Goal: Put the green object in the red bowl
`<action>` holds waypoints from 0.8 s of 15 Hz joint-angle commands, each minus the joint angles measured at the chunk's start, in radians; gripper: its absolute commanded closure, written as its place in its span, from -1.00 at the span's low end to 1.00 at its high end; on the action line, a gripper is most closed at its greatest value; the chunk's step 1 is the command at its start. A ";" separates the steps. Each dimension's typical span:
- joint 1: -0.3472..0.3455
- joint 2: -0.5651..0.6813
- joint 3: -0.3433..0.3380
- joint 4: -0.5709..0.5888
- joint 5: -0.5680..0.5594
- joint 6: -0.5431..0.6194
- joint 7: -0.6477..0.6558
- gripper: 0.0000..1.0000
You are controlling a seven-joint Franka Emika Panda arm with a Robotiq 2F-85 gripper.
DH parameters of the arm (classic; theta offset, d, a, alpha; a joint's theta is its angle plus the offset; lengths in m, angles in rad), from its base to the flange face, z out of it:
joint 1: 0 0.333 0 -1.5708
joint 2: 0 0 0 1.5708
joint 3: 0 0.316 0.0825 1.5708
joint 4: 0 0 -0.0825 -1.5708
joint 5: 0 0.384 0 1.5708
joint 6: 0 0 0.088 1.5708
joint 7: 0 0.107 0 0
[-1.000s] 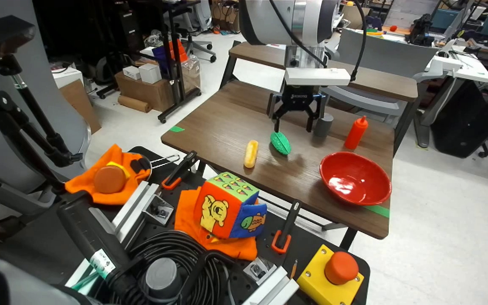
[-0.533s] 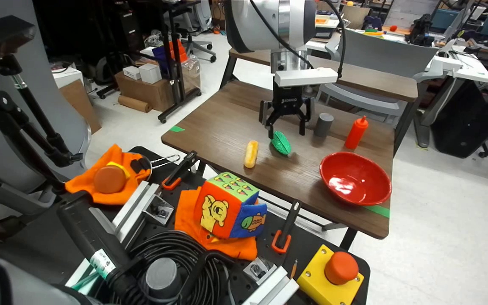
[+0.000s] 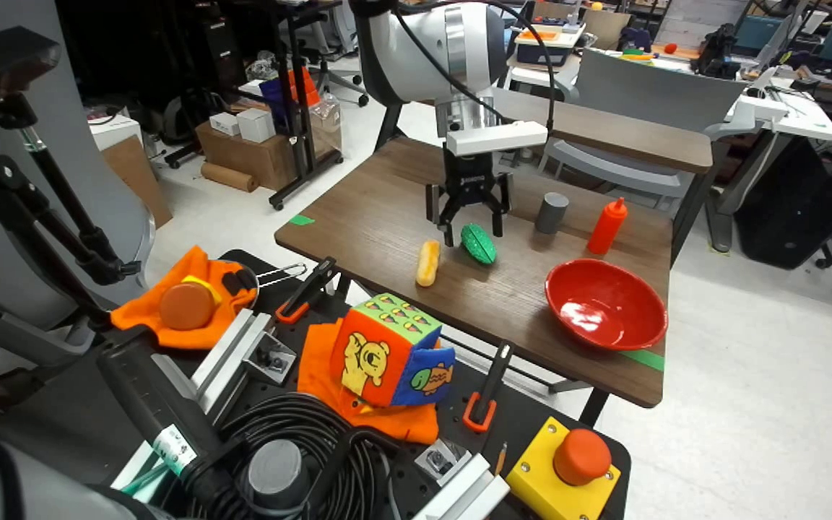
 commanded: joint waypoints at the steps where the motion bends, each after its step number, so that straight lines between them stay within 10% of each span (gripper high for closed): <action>1: 0.010 0.025 -0.009 0.040 -0.025 -0.024 0.021 -0.27; 7: 0.023 0.031 -0.020 0.057 -0.033 -0.034 0.059 0.58; 12: -0.002 -0.076 -0.019 -0.028 -0.037 0.017 0.084 0.58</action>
